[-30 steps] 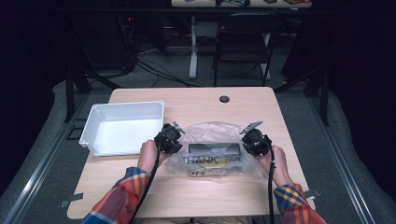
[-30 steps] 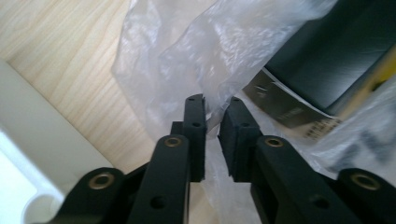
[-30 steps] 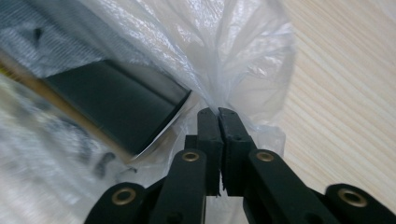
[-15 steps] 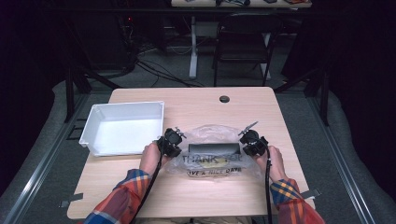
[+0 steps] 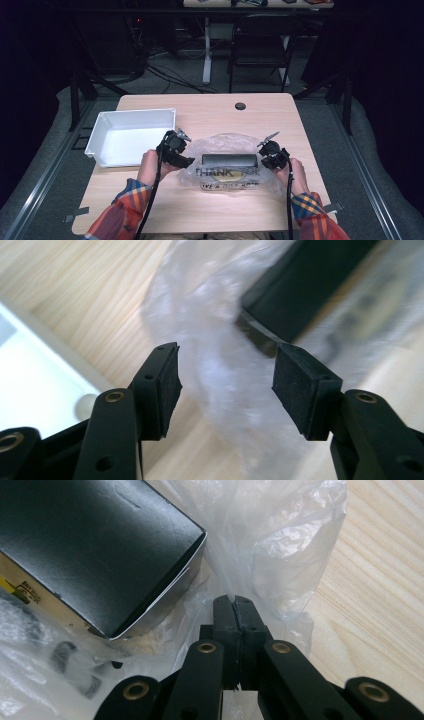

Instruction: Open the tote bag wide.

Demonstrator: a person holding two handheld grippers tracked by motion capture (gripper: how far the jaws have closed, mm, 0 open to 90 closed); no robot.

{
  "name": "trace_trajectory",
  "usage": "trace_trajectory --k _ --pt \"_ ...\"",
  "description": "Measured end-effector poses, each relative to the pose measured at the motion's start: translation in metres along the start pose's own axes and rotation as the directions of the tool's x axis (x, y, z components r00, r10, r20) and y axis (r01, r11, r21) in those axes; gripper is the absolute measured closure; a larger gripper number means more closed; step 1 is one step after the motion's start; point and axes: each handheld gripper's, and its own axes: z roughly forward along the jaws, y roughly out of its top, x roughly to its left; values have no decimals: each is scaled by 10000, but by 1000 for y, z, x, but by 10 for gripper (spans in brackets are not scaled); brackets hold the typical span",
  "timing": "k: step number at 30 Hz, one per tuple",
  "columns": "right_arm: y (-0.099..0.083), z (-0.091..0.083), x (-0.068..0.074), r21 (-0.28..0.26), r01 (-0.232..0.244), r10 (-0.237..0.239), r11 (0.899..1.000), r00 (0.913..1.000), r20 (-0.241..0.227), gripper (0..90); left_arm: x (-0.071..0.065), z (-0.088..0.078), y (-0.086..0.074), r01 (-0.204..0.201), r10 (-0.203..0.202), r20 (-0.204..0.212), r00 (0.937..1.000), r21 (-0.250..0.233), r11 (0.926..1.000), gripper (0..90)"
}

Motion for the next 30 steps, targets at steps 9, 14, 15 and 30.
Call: trace_trajectory --k 9,14,15,30 --pt "-1 -1 0 154 -38 41 9999 9998 -171 900 -41 32 -9 -1968 1962 153 9804 864 9766 502" --pt "-1 0 -2 174 -102 106 9998 9998 -196 900 -40 55 -21 -2573 2483 816 9652 1297 9576 842" --pt "-1 0 -3 141 -147 151 9998 9994 -304 900 -40 57 -23 -2752 2616 1104 9588 1343 9520 868" --pt "11 18 -14 -57 -651 653 9979 9972 377 899 -31 52 -52 -3328 2855 2444 9267 1805 9256 900"
